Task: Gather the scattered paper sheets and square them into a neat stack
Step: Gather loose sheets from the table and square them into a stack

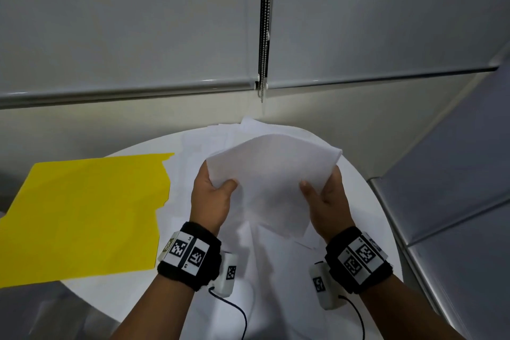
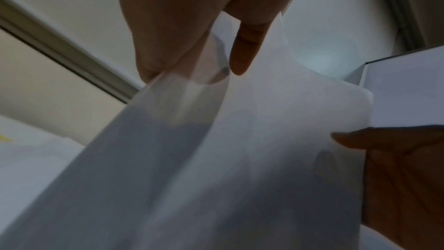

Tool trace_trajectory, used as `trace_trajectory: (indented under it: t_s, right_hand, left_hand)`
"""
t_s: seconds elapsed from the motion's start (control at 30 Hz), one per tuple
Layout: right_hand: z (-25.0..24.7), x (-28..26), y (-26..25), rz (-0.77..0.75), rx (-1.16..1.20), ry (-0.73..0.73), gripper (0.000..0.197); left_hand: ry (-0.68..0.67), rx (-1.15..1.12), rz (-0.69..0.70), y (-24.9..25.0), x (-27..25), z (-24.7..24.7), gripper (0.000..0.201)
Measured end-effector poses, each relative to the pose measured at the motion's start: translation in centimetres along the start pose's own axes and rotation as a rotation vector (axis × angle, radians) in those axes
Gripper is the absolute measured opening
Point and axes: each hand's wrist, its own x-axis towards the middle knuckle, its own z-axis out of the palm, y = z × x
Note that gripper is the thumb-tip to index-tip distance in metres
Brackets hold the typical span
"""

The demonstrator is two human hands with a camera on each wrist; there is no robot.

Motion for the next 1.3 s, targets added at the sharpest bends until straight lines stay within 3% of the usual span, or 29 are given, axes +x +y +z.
trace_trajectory:
  t_s: [0.13, 0.37, 0.53, 0.8, 0.97, 1.13, 1.3]
  right_hand:
    - [-0.5, -1.0, 1.7, 0.080, -0.009, 0.017, 0.050]
    - [-0.4, -0.2, 3.0, 0.183, -0.106, -0.027, 0.042]
    - [-0.7, 0.2, 2.2, 0.122, -0.007, 0.005, 0.041]
    - [-1.0, -1.7, 3.5, 0.303, -0.018, 0.000, 0.026]
    - [-0.6, -1.4, 3.7, 0.396, -0.014, -0.089, 0.030]
    - [-1.3, -1.0, 3.0, 0.318, -0.002, -0.036, 0.028]
    - [-1.8, -1.3, 2.5, 0.271, -0.018, -0.106, 0.034]
  left_hand:
    - [-0.022, 0.049, -0.090, -2.0, -0.5, -0.8, 0.047]
    - [-0.076, 0.089, -0.159, -2.6, -0.2, -0.1, 0.044]
    - [-0.057, -0.025, -0.069, -1.8, -0.2, -0.4, 0.043]
    - [-0.119, 0.112, -0.198, -5.7, -1.2, -0.8, 0.031]
    - [-0.124, 0.151, -0.238, -6.2, -1.6, -0.2, 0.030]
    - [-0.113, 0.100, -0.145, -4.8, -1.7, -0.9, 0.033]
    - [-0.181, 0.091, -0.059, -3.9, -2.1, -1.6, 0.040]
